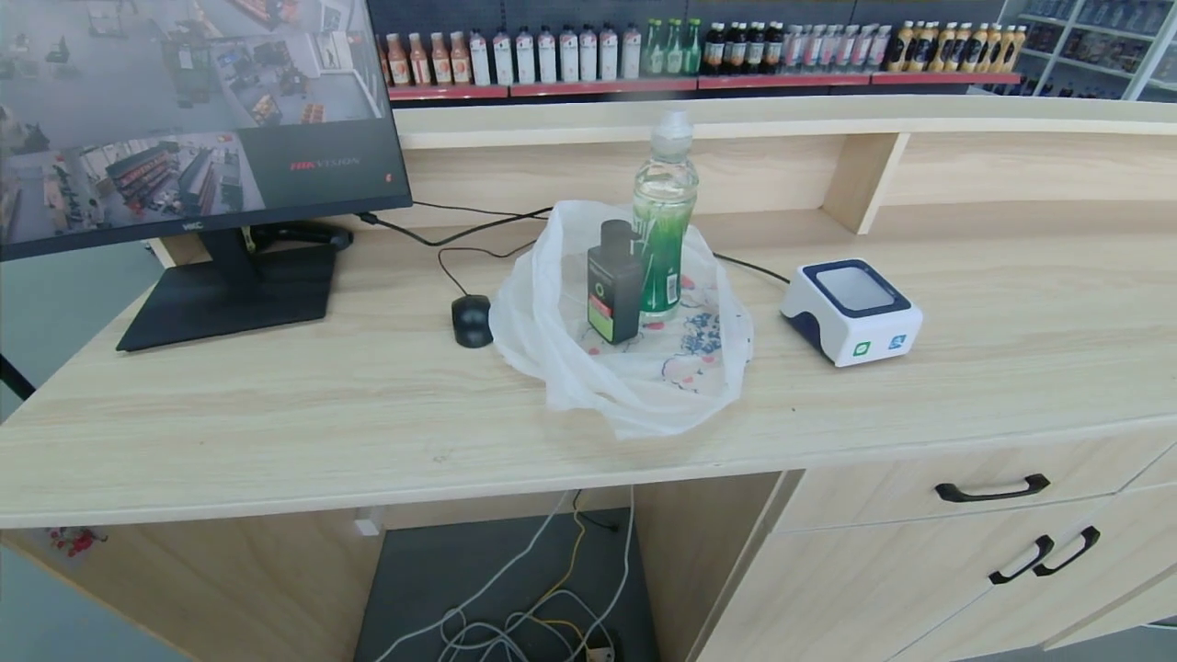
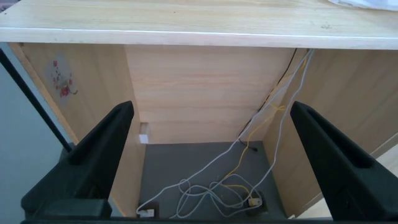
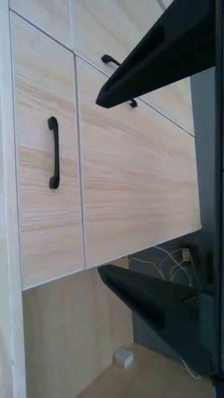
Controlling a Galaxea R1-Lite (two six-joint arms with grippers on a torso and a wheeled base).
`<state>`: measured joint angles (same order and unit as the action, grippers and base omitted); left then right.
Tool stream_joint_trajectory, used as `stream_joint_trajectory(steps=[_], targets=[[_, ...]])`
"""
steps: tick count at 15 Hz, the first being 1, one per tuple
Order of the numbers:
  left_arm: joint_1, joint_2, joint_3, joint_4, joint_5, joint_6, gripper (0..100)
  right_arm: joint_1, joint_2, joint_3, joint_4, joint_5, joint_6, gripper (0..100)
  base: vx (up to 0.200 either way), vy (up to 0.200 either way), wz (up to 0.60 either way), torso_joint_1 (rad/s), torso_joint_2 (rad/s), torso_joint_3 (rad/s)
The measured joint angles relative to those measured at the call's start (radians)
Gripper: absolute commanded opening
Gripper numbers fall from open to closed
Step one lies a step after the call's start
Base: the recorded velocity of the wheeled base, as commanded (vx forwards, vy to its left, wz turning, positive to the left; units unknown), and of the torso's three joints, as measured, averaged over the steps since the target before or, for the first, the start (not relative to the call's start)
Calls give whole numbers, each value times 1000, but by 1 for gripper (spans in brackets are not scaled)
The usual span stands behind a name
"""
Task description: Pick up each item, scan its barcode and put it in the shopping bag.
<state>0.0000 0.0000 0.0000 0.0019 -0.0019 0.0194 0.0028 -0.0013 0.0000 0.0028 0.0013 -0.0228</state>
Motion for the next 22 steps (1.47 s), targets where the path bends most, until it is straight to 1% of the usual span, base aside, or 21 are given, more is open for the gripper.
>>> stream_joint_trajectory(steps=[2,10,12,22], targets=[[0,0,0,0,0,-1,100,0,0,0,0,0,0,100,0,0,0,0,0,0],[0,0,0,0,0,-4,100,0,0,0,0,0,-5,100,0,-200,0,4,7,2],[0,0,0,-1,0,-21,100,0,0,0,0,0,-14,100,0,-200,0,-5,5,0],[0,0,0,-2,0,-23,100,0,0,0,0,0,-39,100,0,-200,0,3,1,5]])
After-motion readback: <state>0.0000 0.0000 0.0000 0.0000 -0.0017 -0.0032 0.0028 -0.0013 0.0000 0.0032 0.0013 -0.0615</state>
